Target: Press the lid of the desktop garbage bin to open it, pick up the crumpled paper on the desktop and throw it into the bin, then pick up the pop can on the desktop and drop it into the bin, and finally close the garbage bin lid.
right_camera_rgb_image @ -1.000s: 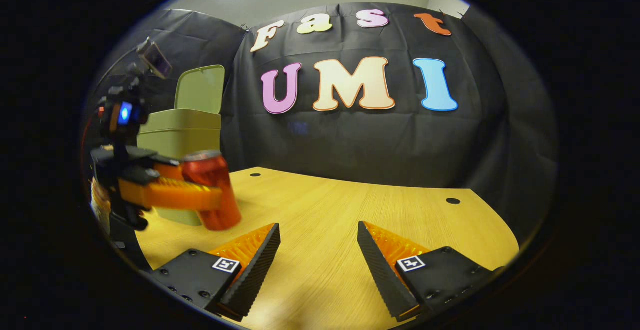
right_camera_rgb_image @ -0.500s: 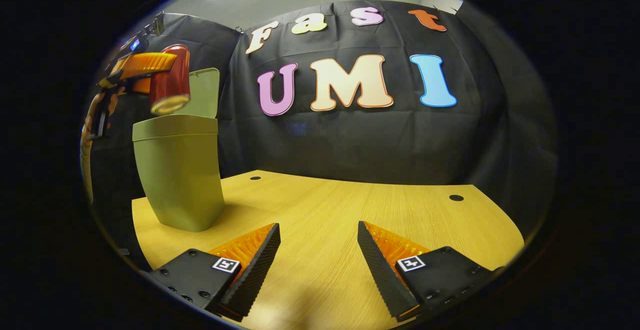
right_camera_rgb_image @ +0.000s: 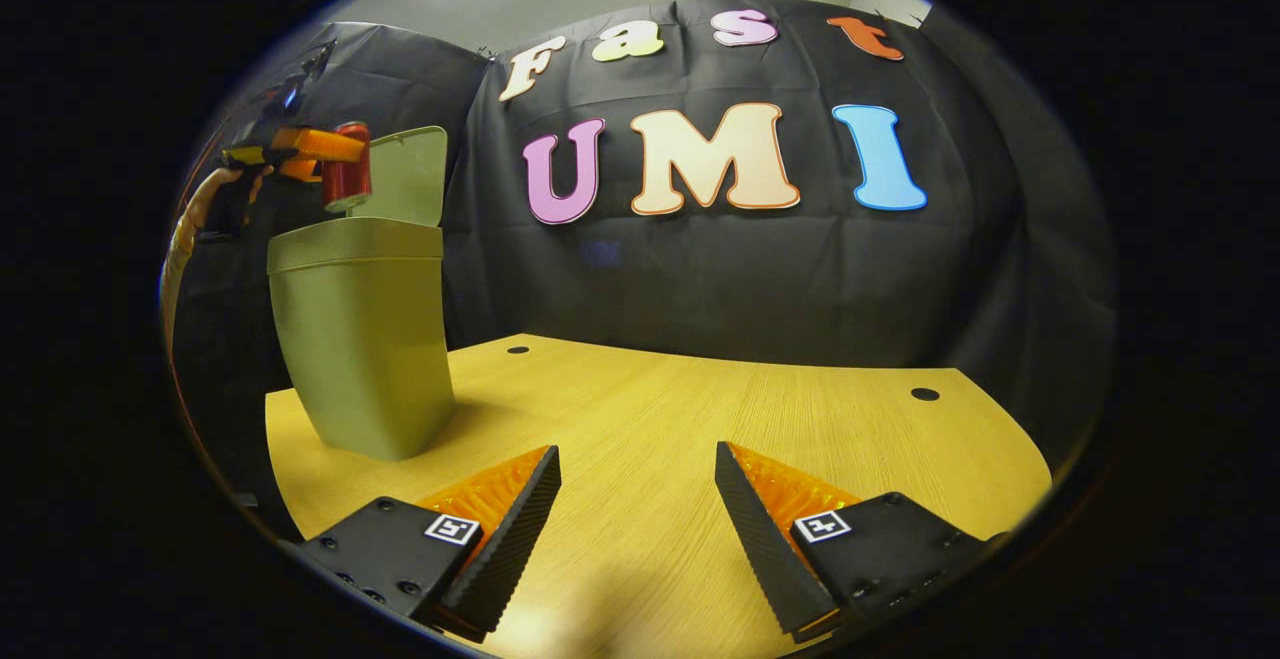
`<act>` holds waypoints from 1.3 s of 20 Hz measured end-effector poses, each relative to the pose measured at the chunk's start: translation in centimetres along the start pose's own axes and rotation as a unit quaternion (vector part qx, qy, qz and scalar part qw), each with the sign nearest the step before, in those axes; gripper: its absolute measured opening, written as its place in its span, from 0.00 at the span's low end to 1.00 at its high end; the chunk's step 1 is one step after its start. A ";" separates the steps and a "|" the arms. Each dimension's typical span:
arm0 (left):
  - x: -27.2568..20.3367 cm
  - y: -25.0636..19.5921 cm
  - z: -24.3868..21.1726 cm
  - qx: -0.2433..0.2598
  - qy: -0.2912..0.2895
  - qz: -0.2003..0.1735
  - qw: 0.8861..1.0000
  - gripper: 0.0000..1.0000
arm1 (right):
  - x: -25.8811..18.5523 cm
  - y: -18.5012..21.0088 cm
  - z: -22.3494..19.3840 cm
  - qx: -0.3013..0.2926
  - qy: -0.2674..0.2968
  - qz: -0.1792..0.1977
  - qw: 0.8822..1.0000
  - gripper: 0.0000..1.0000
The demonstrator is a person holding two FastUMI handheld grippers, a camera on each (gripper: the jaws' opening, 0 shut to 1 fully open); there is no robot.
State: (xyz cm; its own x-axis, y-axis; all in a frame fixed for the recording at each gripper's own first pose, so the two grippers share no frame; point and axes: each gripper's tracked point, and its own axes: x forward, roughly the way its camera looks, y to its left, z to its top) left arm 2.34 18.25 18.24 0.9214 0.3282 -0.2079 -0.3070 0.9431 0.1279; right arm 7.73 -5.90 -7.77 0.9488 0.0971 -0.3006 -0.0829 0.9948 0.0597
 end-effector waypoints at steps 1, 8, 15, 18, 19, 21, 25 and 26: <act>0.1 0.5 -0.8 -0.005 0.012 0.005 1.000 0.76 | 0.1 0.0 0.1 0.000 0.000 0.000 1.000 0.98; -0.7 2.6 -2.0 -0.019 0.023 0.035 0.999 0.81 | -0.3 0.1 0.4 0.000 -0.004 0.000 1.000 0.98; -0.7 2.6 3.3 -0.013 -0.003 0.050 0.999 0.82 | -1.5 -0.1 2.0 -0.003 -0.023 -0.007 1.000 0.98; -0.5 2.6 7.0 0.001 -0.022 0.059 0.998 0.82 | -1.9 -0.8 2.3 -0.007 -0.025 -0.021 0.999 0.98; -0.5 3.0 8.1 0.011 -0.027 0.068 0.997 0.82 | -1.9 -0.9 2.3 -0.007 -0.025 -0.022 0.999 0.98; -0.1 3.1 10.3 0.029 -0.034 0.079 0.996 0.83 | -1.9 -1.2 2.5 -0.004 -0.027 -0.026 0.999 0.98; 1.0 4.2 14.0 0.045 -0.050 0.106 0.992 0.82 | -2.1 -1.6 2.8 0.013 -0.032 -0.027 0.999 0.98; 1.5 4.6 14.6 0.046 -0.051 0.112 0.991 0.82 | -2.1 -1.7 2.9 0.012 -0.033 -0.030 0.999 0.98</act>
State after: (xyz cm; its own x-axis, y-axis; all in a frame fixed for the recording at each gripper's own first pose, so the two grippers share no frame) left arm 5.78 22.26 32.63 0.8530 0.5176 -0.0666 -0.4881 0.8365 0.2490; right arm 6.74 -7.93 -4.52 0.9698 0.0351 -0.2414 -0.0197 0.9976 0.0662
